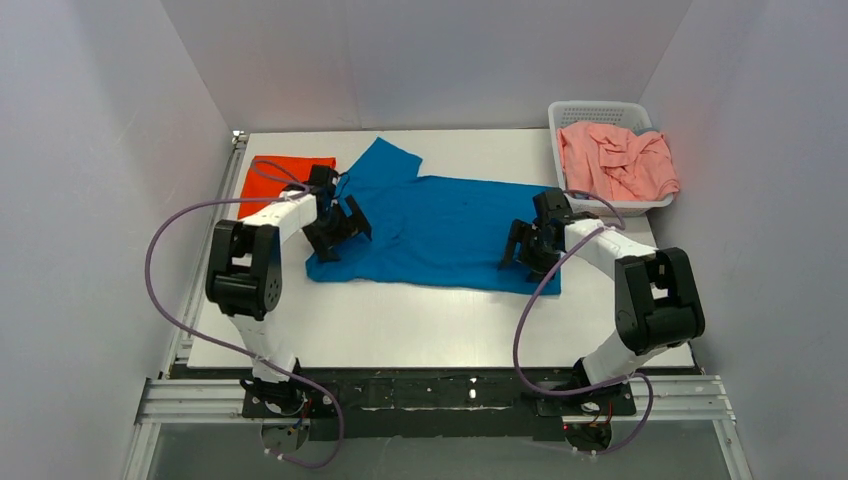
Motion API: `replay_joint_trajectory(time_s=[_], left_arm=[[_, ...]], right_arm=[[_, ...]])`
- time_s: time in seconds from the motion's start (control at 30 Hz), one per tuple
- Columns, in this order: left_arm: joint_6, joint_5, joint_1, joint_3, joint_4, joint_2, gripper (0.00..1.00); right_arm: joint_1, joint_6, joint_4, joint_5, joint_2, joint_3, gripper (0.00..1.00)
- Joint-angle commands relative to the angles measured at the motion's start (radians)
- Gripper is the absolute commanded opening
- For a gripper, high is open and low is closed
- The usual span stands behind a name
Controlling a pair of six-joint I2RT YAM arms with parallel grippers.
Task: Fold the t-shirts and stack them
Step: Fold the flattened tshirt in 1/3 of the way
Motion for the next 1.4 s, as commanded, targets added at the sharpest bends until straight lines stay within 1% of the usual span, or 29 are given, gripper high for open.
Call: replay_joint_trajectory(time_s=[0.0, 0.1, 0.2, 0.27, 0.4, 0.47, 0.57, 0.7, 0.8, 0.93, 1.03, 1.07, 1.13, 1.23, 1.3, 1.37], left_arm=[[-0.044, -0.051, 0.001, -0.242, -0.26, -0.145, 0.98], [-0.043, -0.089, 0.0, -0.326, -0.328, -0.236, 0.98], [-0.079, -0.056, 0.001, -0.411, -0.351, -0.31, 0.98], [-0.111, -0.041, 0.0, -0.471, -0.348, -0.372, 0.98], [-0.112, -0.033, 0.0, -0.548, -0.369, -0.459, 0.98], [-0.115, -0.007, -0.002, -0.577, -0.36, -0.491, 0.98], [-0.109, -0.007, -0.002, -0.592, -0.355, -0.528, 0.98], [-0.091, -0.014, -0.002, -0.591, -0.343, -0.567, 0.98], [-0.071, -0.025, -0.003, -0.565, -0.347, -0.588, 0.98], [-0.054, -0.034, -0.003, -0.501, -0.369, -0.614, 0.98], [-0.065, -0.025, -0.003, -0.452, -0.349, -0.629, 0.98], [-0.062, -0.019, -0.003, -0.433, -0.332, -0.623, 0.98], [-0.045, -0.016, -0.003, -0.359, -0.329, -0.588, 0.98], [-0.031, -0.034, -0.003, -0.263, -0.328, -0.517, 0.98], [-0.015, -0.031, -0.003, -0.205, -0.302, -0.459, 0.98], [0.01, -0.024, -0.003, -0.13, -0.3, -0.389, 0.98]], right_arm=[[0.001, 0.005, -0.097, -0.108, -0.075, -0.12, 0.84], [0.001, 0.01, -0.184, -0.063, -0.129, -0.17, 0.85], [0.002, 0.023, -0.271, -0.015, -0.172, -0.194, 0.85], [0.001, 0.034, -0.3, -0.031, -0.203, -0.214, 0.85], [0.004, 0.06, -0.326, -0.065, -0.273, -0.268, 0.85], [0.004, 0.071, -0.354, -0.053, -0.308, -0.281, 0.85], [0.005, 0.093, -0.38, -0.055, -0.358, -0.301, 0.86], [0.015, 0.118, -0.377, -0.093, -0.396, -0.341, 0.86], [0.028, 0.117, -0.39, -0.076, -0.427, -0.341, 0.86], [0.03, 0.1, -0.406, -0.03, -0.52, -0.256, 0.86], [0.03, 0.082, -0.37, 0.016, -0.576, -0.187, 0.88], [0.03, 0.08, -0.341, 0.024, -0.584, -0.169, 0.9], [0.028, 0.077, -0.264, 0.032, -0.576, -0.145, 0.96], [0.019, 0.105, -0.133, 0.045, -0.512, -0.135, 0.98], [0.017, 0.113, -0.055, 0.018, -0.446, -0.135, 0.98], [0.015, 0.117, -0.011, 0.001, -0.37, -0.132, 0.98]])
